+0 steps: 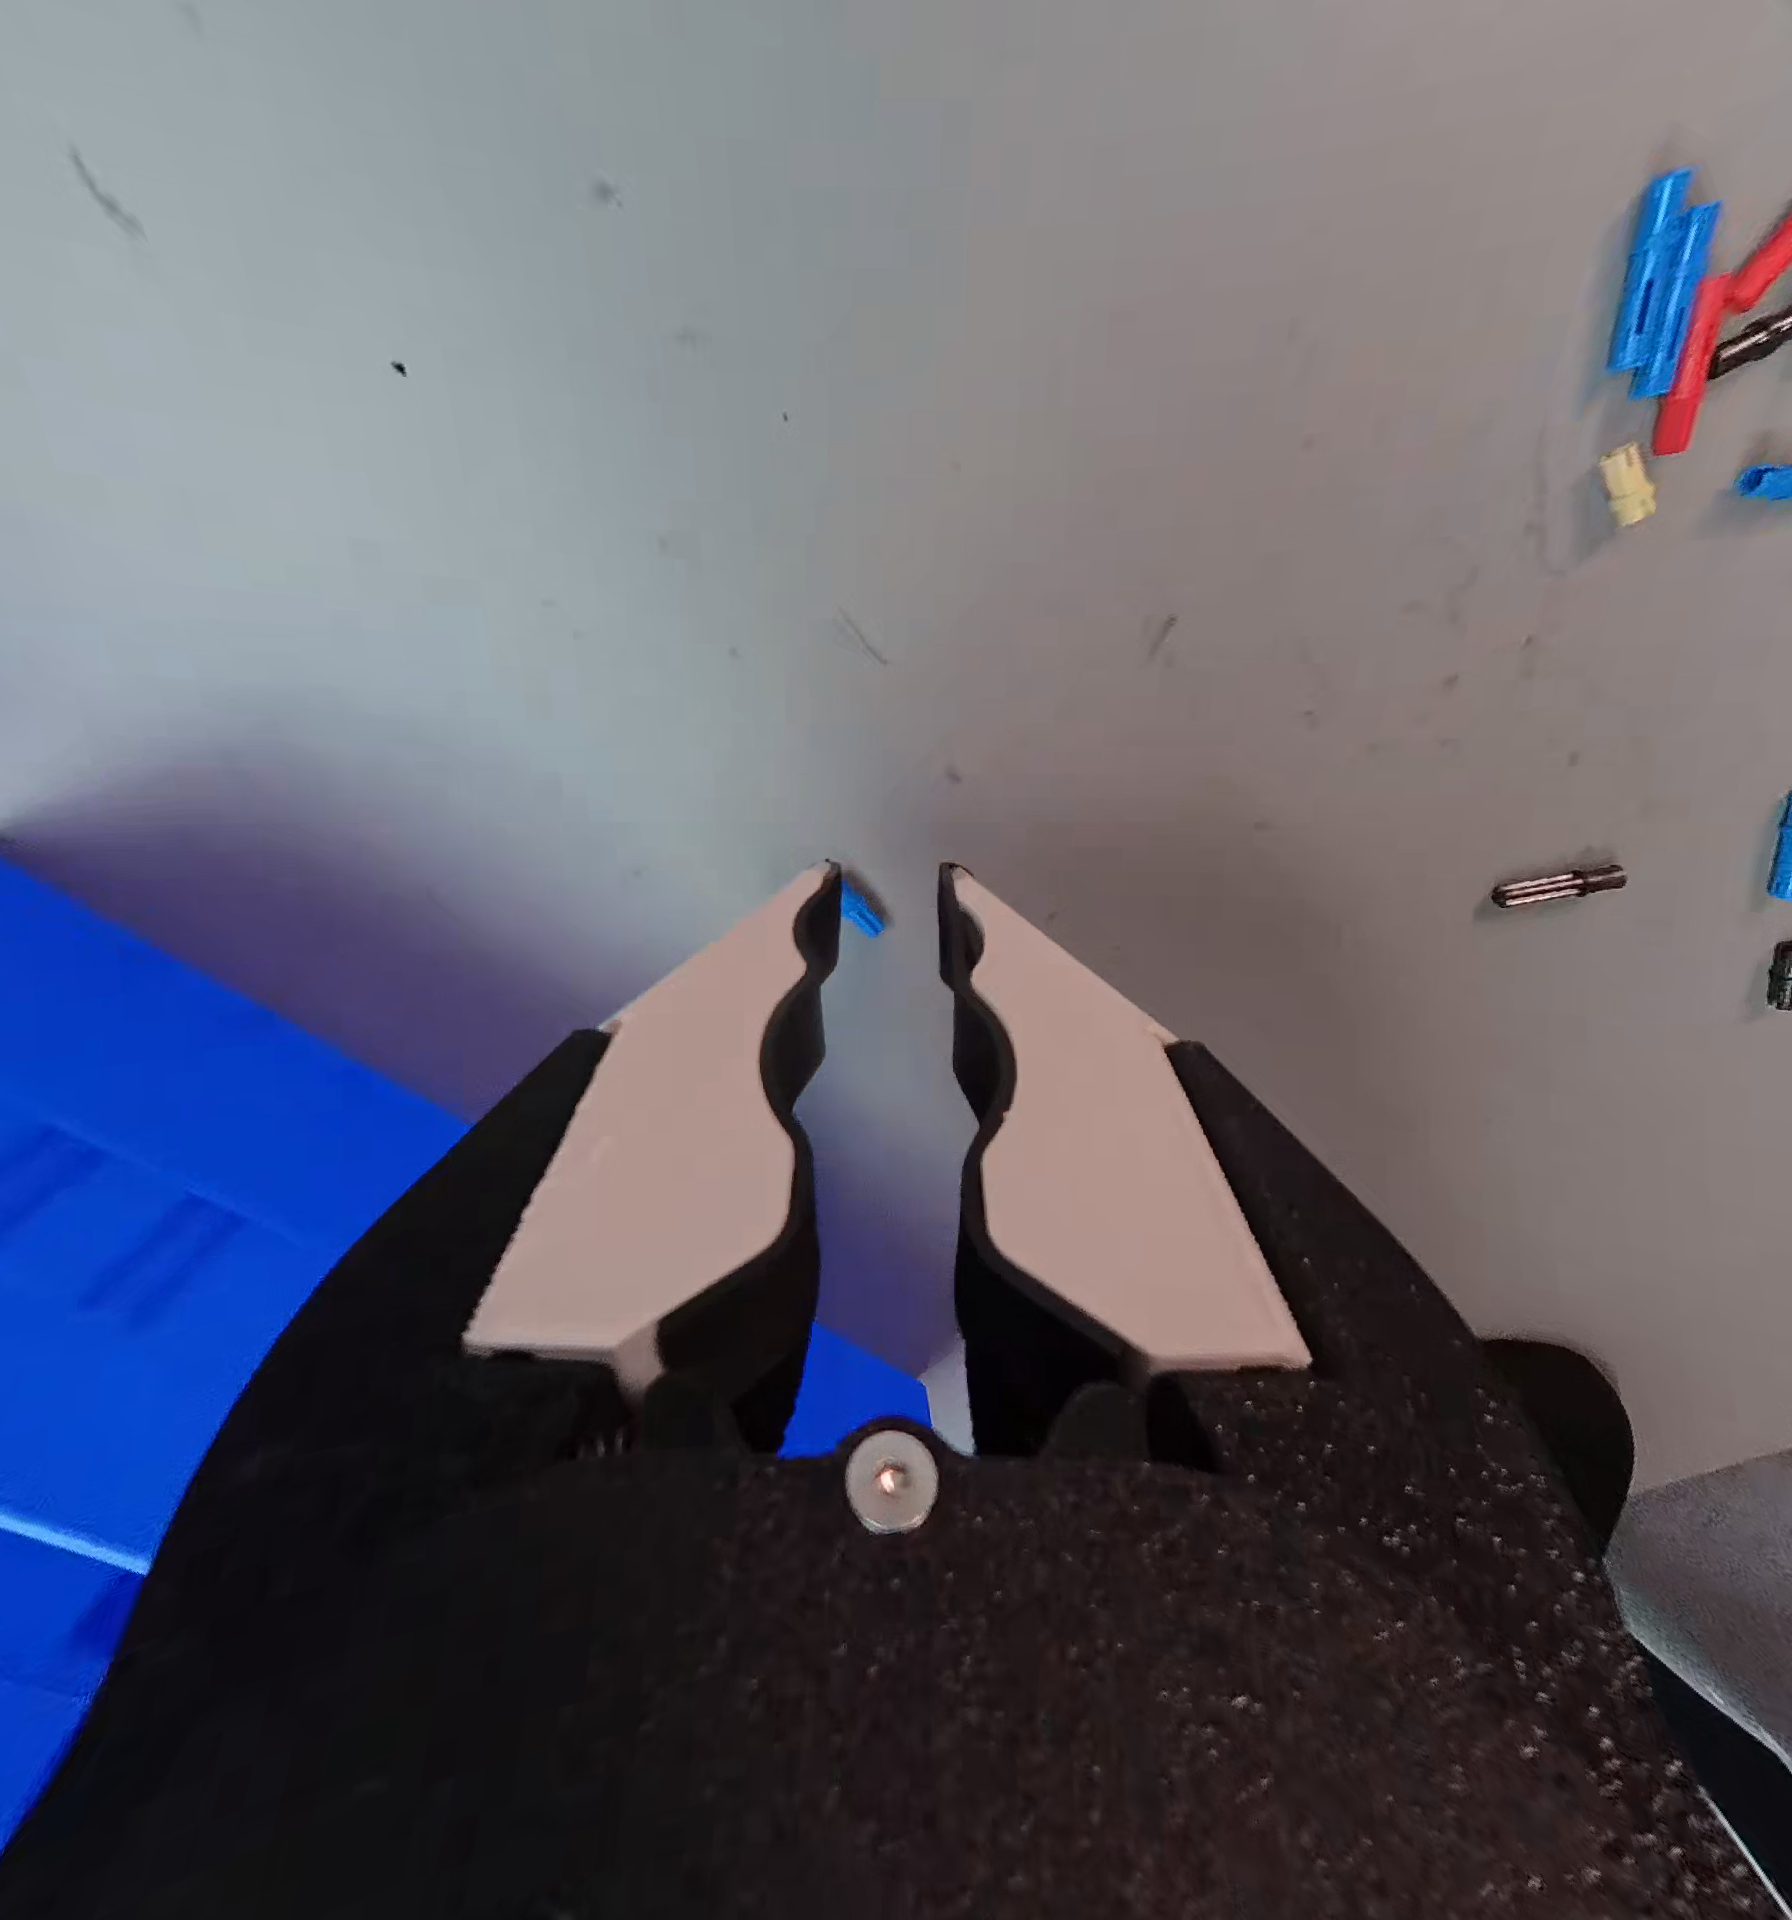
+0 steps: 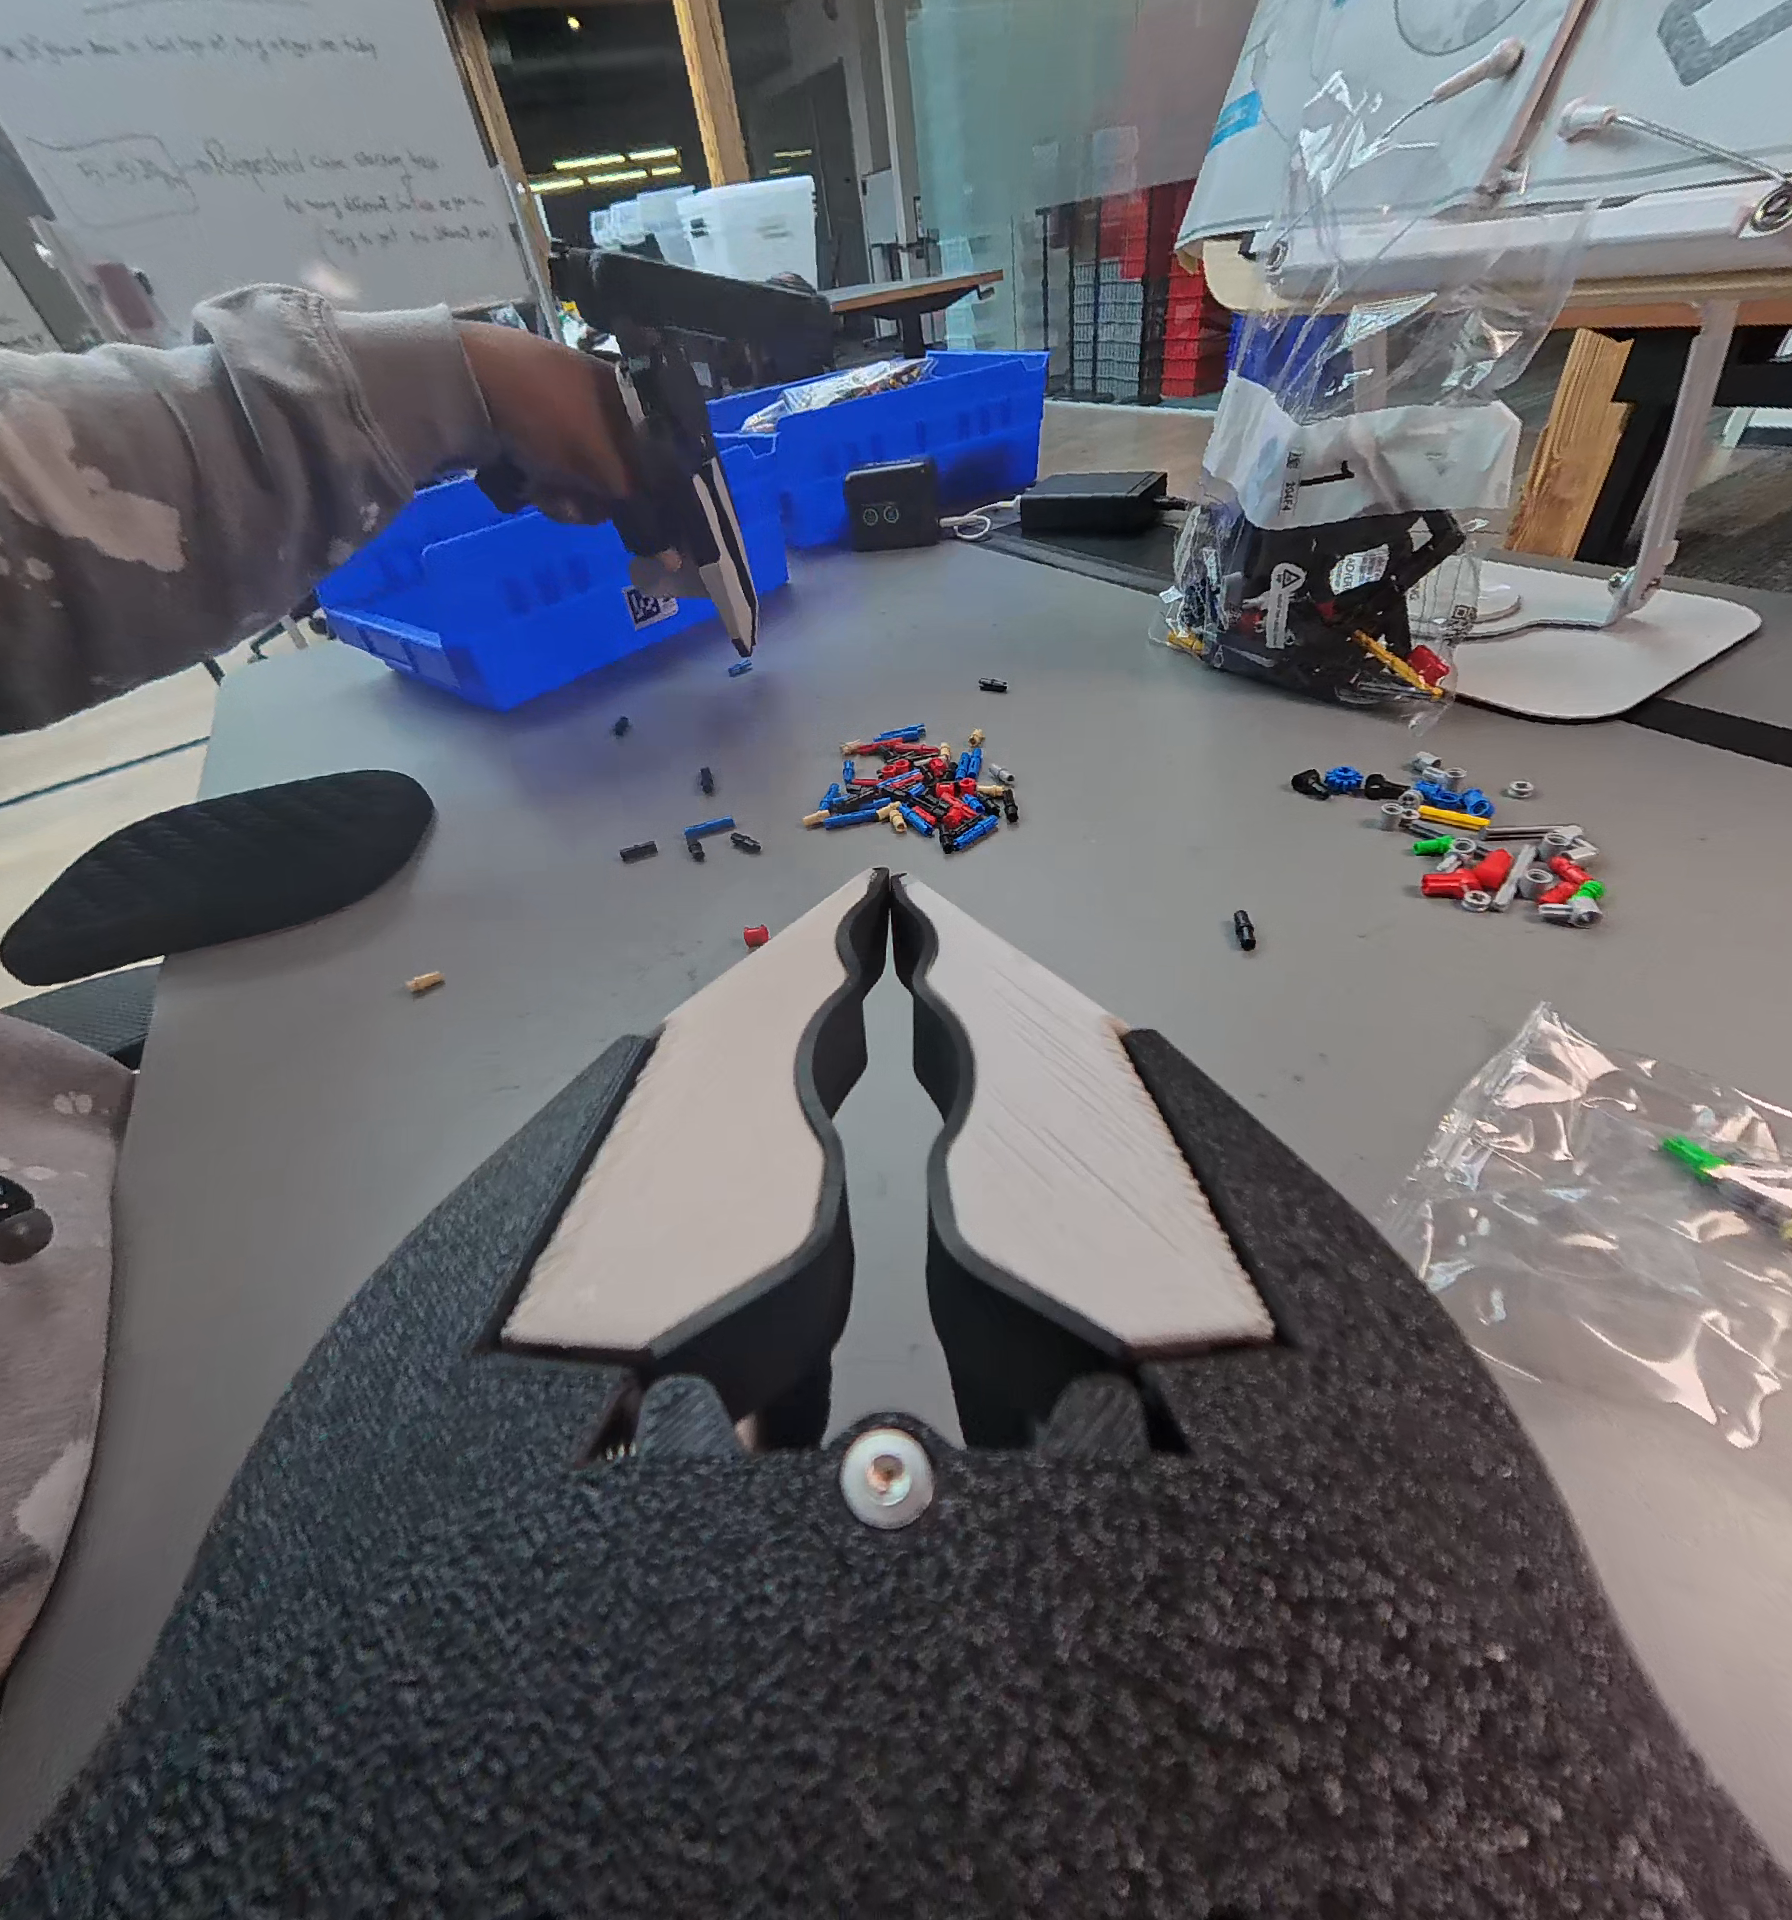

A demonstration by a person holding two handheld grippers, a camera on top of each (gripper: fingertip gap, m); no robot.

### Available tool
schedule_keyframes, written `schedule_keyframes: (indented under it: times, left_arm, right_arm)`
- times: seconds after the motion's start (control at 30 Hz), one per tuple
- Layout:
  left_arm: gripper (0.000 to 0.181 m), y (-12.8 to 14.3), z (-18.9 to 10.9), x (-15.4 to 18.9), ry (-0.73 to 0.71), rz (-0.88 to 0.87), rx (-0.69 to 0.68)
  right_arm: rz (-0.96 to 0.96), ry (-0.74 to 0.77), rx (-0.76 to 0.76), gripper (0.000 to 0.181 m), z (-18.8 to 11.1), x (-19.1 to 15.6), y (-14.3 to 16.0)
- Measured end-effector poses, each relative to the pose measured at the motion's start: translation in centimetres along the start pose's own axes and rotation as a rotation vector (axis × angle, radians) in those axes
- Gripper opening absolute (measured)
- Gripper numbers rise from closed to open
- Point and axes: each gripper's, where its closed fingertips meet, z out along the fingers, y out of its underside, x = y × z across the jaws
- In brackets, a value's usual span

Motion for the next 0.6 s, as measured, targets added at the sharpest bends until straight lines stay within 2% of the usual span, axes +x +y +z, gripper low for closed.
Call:
schedule_keyframes:
  times: [0.03, 0.3, 0.43, 0.5, 0.6]
  left_arm:
    - [0.013, 0.2, 0.2, -0.1, 0.0, -0.013, -0.004]
    - [0.015, 1.5, 1.3, -0.9, 0.001, -0.085, -0.062]
    - [0.006, 1.2, 1.4, -1.0, 0.015, -0.074, -0.037]
    - [0.003, 0.8, 1.3, 0.0, 0.056, -0.034, -0.015]
    - [0.003, -0.8, 0.8, 3.9, 0.144, 0.065, 0.054]
  right_arm:
    - [-0.003, -0.002, 0.0, 0.0, 0.0, -0.1, 0.0]
    - [0.012, -0.009, 0.022, 0.0, -0.5, -0.2, -0.3]
    - [0.02, -0.01, 0.029, 0.0, -0.6, -0.1, -0.4]
    - [0.021, -0.008, 0.029, 0.0, -0.7, -0.1, -0.4]
    - [0.022, -0.005, 0.022, 0.0, -0.6, -0.1, -0.3]
